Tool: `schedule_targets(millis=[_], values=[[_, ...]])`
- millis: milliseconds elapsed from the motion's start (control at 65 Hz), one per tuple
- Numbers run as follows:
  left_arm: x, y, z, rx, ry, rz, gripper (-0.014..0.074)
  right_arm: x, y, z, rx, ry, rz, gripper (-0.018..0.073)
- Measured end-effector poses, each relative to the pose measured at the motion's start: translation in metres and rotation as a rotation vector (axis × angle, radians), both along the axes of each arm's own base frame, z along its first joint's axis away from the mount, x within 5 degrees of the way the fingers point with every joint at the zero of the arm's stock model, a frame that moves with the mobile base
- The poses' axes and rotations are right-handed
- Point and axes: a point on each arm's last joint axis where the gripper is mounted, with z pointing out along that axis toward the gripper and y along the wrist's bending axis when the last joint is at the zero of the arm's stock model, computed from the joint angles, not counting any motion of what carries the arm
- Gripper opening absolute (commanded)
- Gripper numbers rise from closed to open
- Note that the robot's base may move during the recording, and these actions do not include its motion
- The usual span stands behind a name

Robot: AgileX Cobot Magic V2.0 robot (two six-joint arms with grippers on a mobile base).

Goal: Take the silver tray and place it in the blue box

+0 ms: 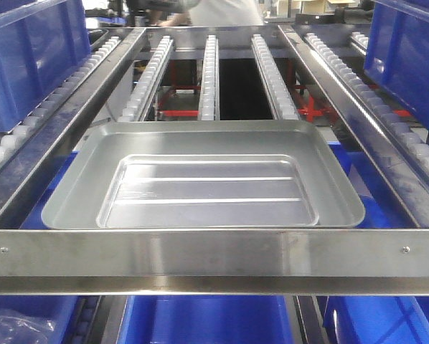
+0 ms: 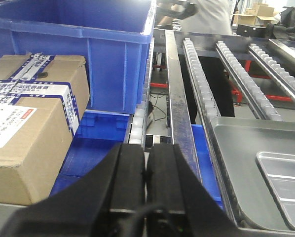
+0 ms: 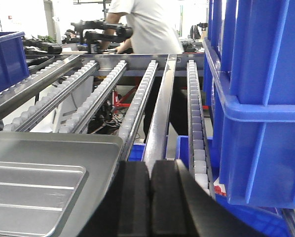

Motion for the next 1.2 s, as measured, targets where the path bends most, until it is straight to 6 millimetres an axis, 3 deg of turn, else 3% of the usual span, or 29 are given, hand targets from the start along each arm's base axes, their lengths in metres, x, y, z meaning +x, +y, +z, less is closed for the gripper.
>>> schedule_targets(millis=[1200], values=[[0.0000, 0.0000, 0.0000, 0.000, 0.000, 0.000, -0.0008, 0.0000, 0.0000, 0.0003, 0.005, -0.003, 0.001, 0.0052]])
